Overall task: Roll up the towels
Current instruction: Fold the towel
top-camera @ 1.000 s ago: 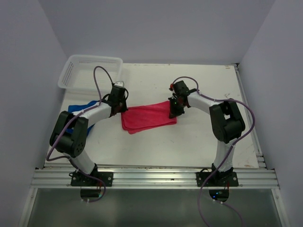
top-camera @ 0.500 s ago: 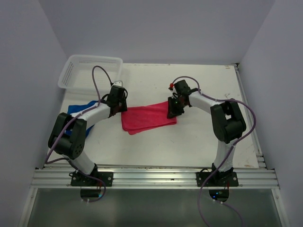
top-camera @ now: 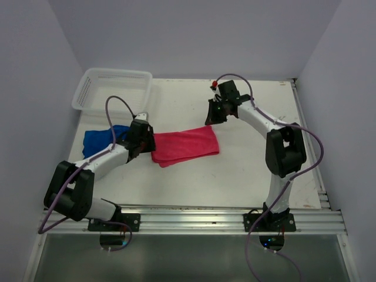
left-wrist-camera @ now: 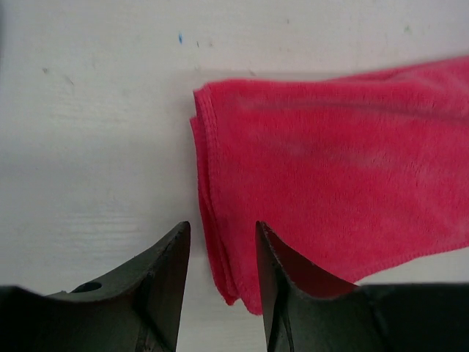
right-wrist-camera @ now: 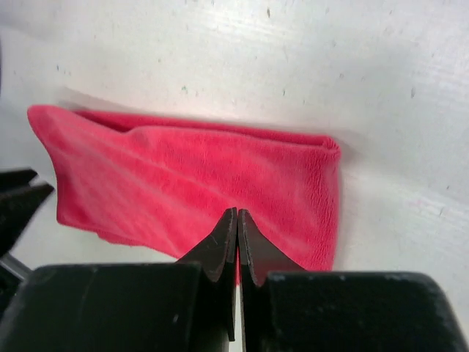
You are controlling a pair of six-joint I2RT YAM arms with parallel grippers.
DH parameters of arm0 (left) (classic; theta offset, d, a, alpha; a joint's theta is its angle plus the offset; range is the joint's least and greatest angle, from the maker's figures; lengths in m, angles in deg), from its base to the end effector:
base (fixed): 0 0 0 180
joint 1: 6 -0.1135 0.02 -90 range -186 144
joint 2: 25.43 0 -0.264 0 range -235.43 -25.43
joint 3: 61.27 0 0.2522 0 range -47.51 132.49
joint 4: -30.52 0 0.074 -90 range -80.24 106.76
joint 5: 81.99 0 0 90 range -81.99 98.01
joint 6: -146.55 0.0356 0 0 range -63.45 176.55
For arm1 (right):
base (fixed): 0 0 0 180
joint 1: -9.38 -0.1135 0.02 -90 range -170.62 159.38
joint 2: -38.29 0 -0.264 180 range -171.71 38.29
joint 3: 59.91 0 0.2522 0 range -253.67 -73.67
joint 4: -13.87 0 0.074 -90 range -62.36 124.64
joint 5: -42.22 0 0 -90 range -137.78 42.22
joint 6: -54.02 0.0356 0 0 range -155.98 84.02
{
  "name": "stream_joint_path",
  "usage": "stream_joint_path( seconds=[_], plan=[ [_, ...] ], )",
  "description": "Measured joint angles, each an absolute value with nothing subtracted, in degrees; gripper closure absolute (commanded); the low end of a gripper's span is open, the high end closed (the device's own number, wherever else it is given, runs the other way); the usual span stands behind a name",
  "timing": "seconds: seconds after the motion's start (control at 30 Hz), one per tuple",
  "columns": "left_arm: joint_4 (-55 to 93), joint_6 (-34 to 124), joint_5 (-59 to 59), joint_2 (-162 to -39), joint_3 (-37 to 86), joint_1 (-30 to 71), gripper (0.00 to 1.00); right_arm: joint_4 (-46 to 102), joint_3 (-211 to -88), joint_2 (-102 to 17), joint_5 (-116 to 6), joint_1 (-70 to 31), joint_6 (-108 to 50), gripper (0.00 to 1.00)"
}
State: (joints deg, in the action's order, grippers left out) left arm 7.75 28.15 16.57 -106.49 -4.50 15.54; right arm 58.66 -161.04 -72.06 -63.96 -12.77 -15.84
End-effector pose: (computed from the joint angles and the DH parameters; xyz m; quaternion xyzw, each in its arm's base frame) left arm 0.2654 -0.0991 0.1906 -0.0828 0.9247 -0.0911 0.3602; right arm 0.3893 0.1692 0.2331 -0.0600 0.9407 0.2352 0.2370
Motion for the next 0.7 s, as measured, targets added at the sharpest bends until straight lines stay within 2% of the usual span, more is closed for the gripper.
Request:
stream_joint_path(
  seconds=[0.23, 0.47, 0.5, 0.57, 0.63, 0.7],
  plan=[
    [8.73, 26.07, 14.52, -105.55, -9.75, 21.73, 0.56, 57.98, -165.22, -78.44, -63.00, -12.29, -14.97, 1.00],
    [8.91, 25.41, 14.87, -105.72, -11.48, 21.95, 0.65, 57.98, -165.44, -84.56, -61.67, -12.29, -14.55, 1.00],
    [8.86, 25.39, 14.95, -105.72, -11.74, 21.95, 0.68, 57.98, -165.48, -85.13, -61.65, -12.29, -14.40, 1.00],
    [8.75, 25.04, 15.06, -105.72, -12.11, 21.95, 0.81, 57.92, -165.61, -85.34, -61.65, -12.29, -14.16, 1.00],
    [8.91, 24.50, 15.06, -105.72, -12.48, 21.95, 0.98, 57.85, -165.76, -85.34, -61.34, -12.32, -13.98, 1.00],
    [9.04, 24.08, 15.08, -105.72, -12.74, 21.97, 1.00, 57.85, -165.79, -85.39, -61.12, -12.34, -13.83, 1.00]
  ],
)
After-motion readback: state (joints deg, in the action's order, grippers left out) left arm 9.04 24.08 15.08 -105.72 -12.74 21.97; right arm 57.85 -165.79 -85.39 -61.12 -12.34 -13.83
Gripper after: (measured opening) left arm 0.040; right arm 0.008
